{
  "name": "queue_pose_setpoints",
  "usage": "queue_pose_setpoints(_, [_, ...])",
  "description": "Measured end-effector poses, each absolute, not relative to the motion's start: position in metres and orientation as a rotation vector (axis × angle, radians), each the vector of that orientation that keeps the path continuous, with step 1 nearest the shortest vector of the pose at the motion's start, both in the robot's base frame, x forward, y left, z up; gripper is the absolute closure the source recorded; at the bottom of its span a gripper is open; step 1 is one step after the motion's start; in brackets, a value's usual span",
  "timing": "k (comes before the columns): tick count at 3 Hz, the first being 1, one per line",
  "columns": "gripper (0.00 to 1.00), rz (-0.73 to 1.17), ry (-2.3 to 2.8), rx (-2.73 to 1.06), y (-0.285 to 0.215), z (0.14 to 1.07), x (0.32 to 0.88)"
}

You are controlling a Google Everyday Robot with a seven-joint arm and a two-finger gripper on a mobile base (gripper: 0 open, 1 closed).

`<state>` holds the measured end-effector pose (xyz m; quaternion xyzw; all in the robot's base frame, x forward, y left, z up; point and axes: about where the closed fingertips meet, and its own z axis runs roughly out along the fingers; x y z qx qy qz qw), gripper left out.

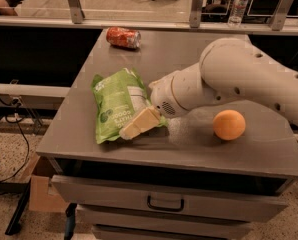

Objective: Move green rice chip bag near coke can

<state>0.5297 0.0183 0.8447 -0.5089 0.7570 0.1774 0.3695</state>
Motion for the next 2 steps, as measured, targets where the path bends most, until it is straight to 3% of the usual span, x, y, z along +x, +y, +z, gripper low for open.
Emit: queue_pose_setpoints(2, [0.63, 0.494, 1.91, -1.383, 0.029, 0.8388, 0.525])
